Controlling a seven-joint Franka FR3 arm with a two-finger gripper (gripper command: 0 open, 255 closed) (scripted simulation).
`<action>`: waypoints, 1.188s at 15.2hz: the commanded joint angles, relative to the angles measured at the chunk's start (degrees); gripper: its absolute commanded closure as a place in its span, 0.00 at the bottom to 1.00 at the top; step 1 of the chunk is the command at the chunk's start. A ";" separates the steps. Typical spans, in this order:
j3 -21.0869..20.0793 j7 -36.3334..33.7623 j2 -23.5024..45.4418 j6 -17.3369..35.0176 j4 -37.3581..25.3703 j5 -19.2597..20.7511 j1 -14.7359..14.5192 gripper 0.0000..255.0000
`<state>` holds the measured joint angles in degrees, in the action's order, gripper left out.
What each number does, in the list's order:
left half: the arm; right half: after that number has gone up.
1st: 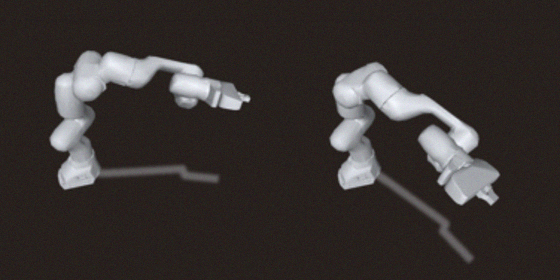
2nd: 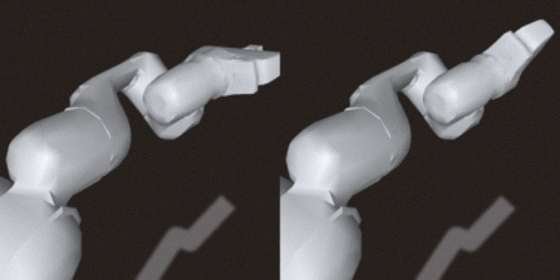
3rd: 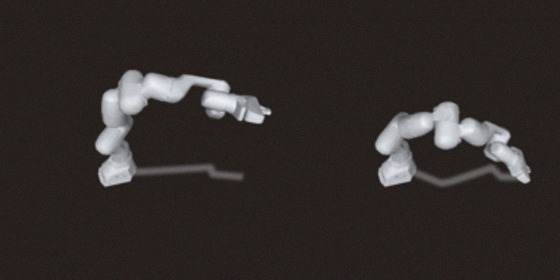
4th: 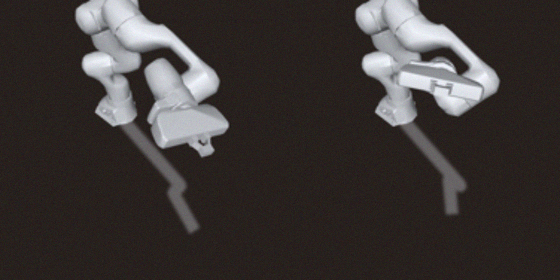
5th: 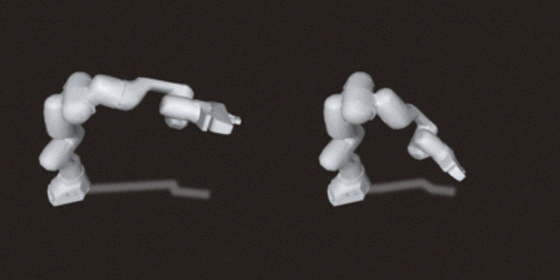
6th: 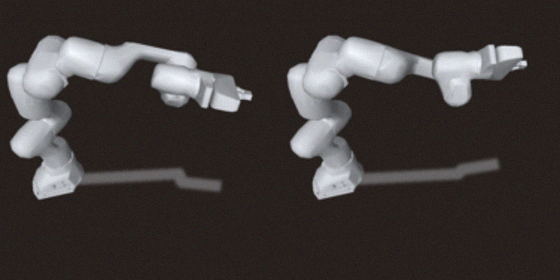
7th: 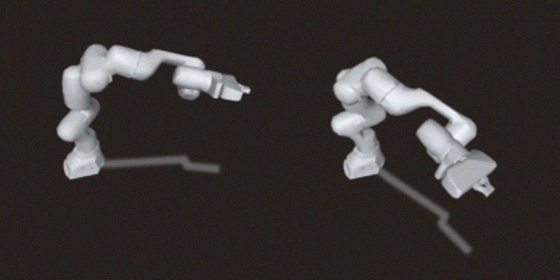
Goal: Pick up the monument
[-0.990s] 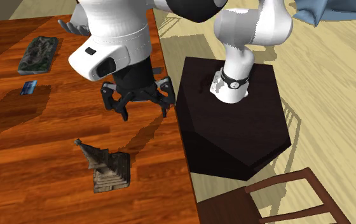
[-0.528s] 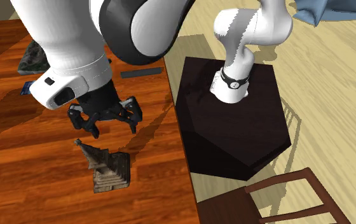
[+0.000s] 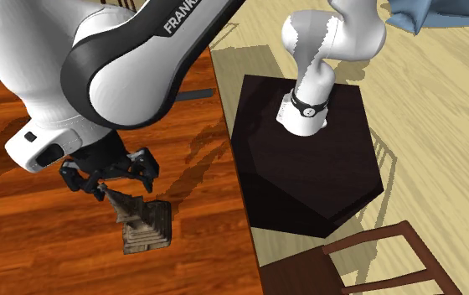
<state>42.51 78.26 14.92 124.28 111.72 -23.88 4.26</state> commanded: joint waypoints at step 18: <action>-0.77 1.70 1.95 1.91 0.69 -2.06 0.77 1.00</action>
<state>41.57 80.35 17.30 126.60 112.58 -26.39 5.24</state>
